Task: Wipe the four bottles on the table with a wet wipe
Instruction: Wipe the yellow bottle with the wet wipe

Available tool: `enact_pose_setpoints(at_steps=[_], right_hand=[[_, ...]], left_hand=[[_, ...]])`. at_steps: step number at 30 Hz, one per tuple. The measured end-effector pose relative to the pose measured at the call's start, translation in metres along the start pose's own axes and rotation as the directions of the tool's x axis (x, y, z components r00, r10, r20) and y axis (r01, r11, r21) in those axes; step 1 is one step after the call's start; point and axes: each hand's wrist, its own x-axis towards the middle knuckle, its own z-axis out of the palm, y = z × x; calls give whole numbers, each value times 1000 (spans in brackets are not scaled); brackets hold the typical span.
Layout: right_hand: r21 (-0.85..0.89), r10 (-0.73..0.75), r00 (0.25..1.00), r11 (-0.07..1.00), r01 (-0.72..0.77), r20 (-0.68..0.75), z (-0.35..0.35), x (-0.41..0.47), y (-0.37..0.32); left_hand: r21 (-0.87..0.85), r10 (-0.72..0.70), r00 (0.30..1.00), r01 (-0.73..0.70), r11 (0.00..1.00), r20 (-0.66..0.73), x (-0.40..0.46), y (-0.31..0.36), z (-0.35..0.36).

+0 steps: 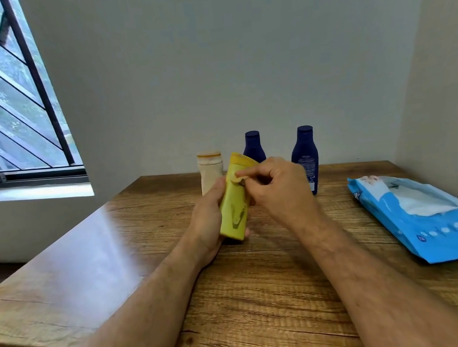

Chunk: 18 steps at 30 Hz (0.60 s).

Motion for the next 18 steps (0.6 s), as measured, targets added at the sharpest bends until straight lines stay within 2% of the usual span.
enact_pose_setpoints(at_steps=[2, 3, 5, 7, 9, 10, 12, 14, 16, 18], right_hand=[[17, 5, 998, 1000, -4, -64, -1, 1, -1], [39, 14, 1000, 999, -13, -27, -1, 0, -3], [98, 57, 980, 992, -77, 191, 0, -4, -7], [77, 82, 897, 989, -128, 434, 4, -9, -10], [22, 84, 841, 993, -113, 534, 7, -11, -9], [6, 80, 842, 995, -98, 534, 7, -11, -8], [5, 57, 891, 998, -66, 450, 6, -11, -9], [79, 31, 954, 995, -57, 299, 5, -10, -10], [145, 45, 992, 988, -62, 122, 5, -8, -10], [128, 52, 999, 991, -50, -12, 5, -5, -8]], left_hand=[[-8, 9, 1000, -9, 1000, 19, 1, 0, 0], [-32, 13, 1000, -12, 999, 21, 2, 0, -1], [-166, 0, 1000, 5, 986, 30, 3, 0, -3], [-308, -21, 1000, 21, 951, 2, 5, 2, -7], [-366, -27, 999, 10, 931, -43, 8, 2, -13], [-377, -29, 999, 10, 926, -45, 9, 2, -14], [-368, -23, 1000, 28, 929, 19, 8, 2, -14], [-277, -7, 996, 32, 960, 93, 7, 0, -12], [-167, 8, 996, 7, 986, 91, 5, 0, -9], [-113, 15, 997, -6, 994, 79, 5, -1, -9]])
